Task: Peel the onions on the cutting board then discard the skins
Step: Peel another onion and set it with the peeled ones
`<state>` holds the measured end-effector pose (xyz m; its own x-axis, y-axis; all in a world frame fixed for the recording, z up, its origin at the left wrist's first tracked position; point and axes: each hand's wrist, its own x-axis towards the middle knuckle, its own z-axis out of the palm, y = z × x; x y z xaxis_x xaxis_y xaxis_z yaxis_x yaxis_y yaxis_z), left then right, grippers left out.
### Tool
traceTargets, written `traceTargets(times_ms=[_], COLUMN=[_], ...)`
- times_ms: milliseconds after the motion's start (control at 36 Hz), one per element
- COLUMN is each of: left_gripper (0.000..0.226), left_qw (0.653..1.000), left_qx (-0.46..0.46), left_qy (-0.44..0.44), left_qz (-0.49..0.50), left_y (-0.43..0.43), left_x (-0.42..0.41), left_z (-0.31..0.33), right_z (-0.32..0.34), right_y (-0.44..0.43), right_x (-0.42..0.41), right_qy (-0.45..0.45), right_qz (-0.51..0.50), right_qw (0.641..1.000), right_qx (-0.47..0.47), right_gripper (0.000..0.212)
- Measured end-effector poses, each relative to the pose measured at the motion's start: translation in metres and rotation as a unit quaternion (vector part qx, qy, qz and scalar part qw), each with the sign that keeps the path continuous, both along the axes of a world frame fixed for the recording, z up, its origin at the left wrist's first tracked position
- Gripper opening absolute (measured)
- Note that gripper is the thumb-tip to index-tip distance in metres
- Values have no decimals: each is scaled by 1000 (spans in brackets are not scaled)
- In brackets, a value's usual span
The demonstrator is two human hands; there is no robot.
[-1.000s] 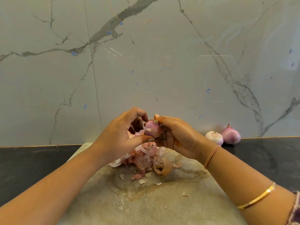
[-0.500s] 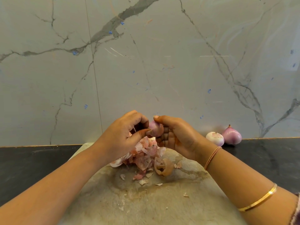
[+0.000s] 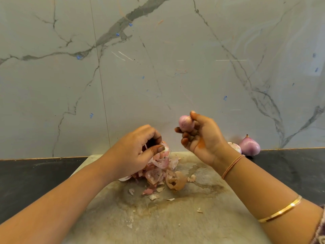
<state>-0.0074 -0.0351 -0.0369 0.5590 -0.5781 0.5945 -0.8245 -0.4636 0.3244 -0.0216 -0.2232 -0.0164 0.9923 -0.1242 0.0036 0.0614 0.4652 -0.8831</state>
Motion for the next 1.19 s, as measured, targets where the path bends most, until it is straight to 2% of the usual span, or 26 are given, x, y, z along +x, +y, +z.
traceTargets(times_ms=[83, 222, 361, 472, 639, 806, 1000, 1083, 1194], left_gripper=[17, 35, 30, 33, 28, 40, 20, 20, 20], left_qw=[1000, 997, 997, 997, 997, 997, 996, 996, 992], left_qx=[-6, -17, -57, -57, -75, -73, -81, -88, -124], left_qy=[-10, -34, -22, -38, -24, -13, -23, -20, 31], left_qz=[26, 73, 51, 28, 11, 9, 0, 3, 3], left_y=[0, 2, -1, -3, 1, 0, 0, -1, -3], left_x=[1, 4, 1, 0, 1, 1, 2, -1, -6], left_z=[0, 1, 0, 0, 3, 2, 2, 4, 6], right_z=[0, -6, -7, -6, -8, -11, -11, -10, -11], right_y=[-5, 2, 7, 10, 10, 9, 8, 8, 7], right_x=[1, 1, -2, -6, -5, -4, -3, -3, -4], right_qy=[5, 3, -7, -14, -38, -54, -55, -57, -67], right_qz=[3, 70, 112, 151, 169, 181, 172, 170, 170], right_qw=[1000, 995, 989, 983, 974, 965, 970, 969, 964], right_qx=[2, -73, -95, -105, -144, -183, -161, -171, -195], right_gripper=[30, 27, 34, 23, 26, 27, 28, 27, 29])
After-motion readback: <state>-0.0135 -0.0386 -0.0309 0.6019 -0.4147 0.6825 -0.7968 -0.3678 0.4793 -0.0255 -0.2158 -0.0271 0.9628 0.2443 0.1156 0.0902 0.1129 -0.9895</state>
